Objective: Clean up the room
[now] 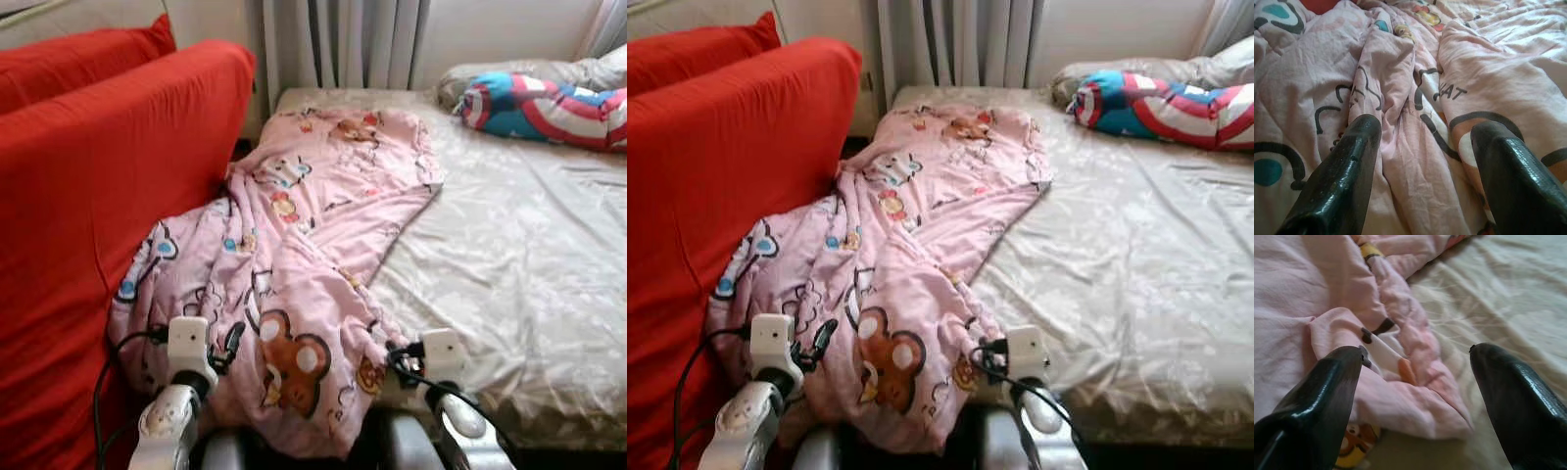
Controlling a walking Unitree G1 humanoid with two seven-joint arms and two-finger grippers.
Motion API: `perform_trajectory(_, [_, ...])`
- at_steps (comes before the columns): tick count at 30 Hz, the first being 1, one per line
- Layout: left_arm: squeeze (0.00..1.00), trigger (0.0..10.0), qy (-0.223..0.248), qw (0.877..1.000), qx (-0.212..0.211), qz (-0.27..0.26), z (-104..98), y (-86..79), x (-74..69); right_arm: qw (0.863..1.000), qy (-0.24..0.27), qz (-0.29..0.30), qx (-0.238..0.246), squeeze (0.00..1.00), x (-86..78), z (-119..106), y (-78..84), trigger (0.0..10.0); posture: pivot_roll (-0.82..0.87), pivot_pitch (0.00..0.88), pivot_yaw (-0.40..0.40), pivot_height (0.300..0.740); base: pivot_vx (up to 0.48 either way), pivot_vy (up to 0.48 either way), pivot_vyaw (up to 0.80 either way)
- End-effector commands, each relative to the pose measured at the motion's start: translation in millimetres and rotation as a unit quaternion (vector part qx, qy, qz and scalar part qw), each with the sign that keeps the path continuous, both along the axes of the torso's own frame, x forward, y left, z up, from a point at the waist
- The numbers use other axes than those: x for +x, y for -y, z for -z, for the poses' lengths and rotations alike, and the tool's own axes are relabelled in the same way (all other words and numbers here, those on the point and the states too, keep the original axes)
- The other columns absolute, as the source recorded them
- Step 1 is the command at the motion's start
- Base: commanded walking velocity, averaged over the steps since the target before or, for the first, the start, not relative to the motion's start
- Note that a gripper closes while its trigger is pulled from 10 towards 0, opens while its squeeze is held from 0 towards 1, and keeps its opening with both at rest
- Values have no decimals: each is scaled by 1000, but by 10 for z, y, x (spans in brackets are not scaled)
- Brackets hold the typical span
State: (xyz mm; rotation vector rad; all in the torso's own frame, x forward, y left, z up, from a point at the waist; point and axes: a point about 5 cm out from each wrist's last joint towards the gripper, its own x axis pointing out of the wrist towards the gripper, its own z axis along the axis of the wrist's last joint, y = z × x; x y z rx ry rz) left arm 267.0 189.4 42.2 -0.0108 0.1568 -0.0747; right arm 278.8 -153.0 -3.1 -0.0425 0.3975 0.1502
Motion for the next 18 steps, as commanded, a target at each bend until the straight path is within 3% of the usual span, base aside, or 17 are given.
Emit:
perform_trajectory(1, [0, 10000, 5, 1000, 6, 3, -47, -14, 6, 1000, -14, -19, -12, 0, 50, -7, -10, 10000, -47, 44, 16, 578, 0, 0, 0])
perform_trajectory(8, [0, 10000, 8, 1000, 9, 4, -75, -55, -55, 997, -54, -26, -50, 0, 203, -46, 47, 10000, -22, 60, 22, 578, 0, 0, 0])
perform_trajectory(16, [0, 10000, 5, 1000, 17, -1, -107, -141, -171, 996, -64, -29, -48, 0, 274, -96, 109, 10000, 9, 84, 35, 578, 0, 0, 0])
perform_trajectory(17, [0, 10000, 4, 1000, 18, -1, -111, -150, -177, 997, -61, -29, -41, 863, 290, -116, 115, 10000, 10, 83, 35, 578, 0, 0, 0])
perform_trajectory(18, [0, 10000, 4, 1000, 18, -2, -113, -156, -180, 997, -58, -30, -37, 863, 301, -130, 119, 10000, 10, 83, 35, 578, 0, 0, 0])
